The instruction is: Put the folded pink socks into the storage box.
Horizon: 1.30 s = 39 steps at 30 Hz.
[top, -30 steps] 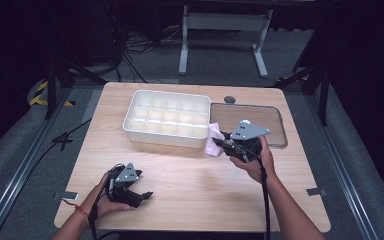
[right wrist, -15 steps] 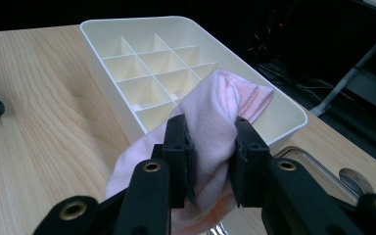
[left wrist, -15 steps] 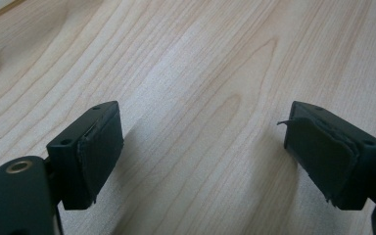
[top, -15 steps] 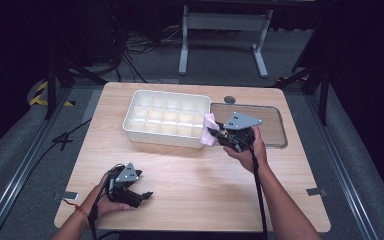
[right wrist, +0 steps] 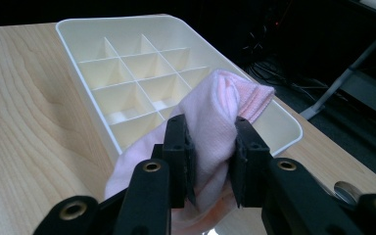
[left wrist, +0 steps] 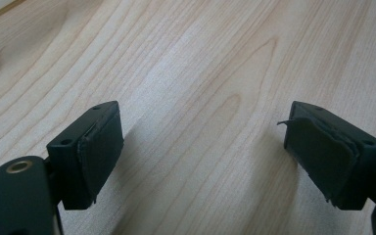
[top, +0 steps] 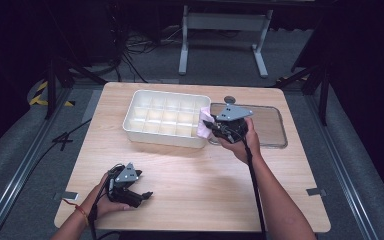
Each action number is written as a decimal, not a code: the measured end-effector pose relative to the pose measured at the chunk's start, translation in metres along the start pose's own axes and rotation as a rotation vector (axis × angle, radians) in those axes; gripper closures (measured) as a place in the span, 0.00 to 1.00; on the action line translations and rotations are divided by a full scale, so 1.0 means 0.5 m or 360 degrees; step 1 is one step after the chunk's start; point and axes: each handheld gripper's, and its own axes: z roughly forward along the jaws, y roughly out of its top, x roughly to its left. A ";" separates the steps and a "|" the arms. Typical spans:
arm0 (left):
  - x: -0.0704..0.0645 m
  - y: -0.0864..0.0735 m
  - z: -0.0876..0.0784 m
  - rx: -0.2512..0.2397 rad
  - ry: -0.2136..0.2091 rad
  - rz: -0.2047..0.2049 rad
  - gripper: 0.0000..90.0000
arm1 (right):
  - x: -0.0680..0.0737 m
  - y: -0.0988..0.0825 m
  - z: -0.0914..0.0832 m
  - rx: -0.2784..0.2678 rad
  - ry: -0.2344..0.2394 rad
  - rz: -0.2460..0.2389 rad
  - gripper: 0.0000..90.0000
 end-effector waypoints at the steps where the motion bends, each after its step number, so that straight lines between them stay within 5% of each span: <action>1: 0.000 0.000 0.000 0.0001 0.0000 -0.0001 0.16 | -0.001 0.002 0.004 0.0006 -0.0005 0.0000 0.80; 7: 0.000 0.000 0.000 -0.0001 -0.0005 0.0000 0.17 | -0.007 0.008 0.029 0.0064 0.0001 -0.0063 0.80; 15: 0.001 0.000 -0.001 0.0002 -0.0009 0.0003 0.17 | -0.029 0.017 0.058 0.0136 0.0039 -0.0049 0.80; 39: -0.001 -0.001 -0.004 0.0014 -0.0016 0.0010 0.17 | -0.019 0.020 0.115 0.0382 0.0099 -0.0192 0.80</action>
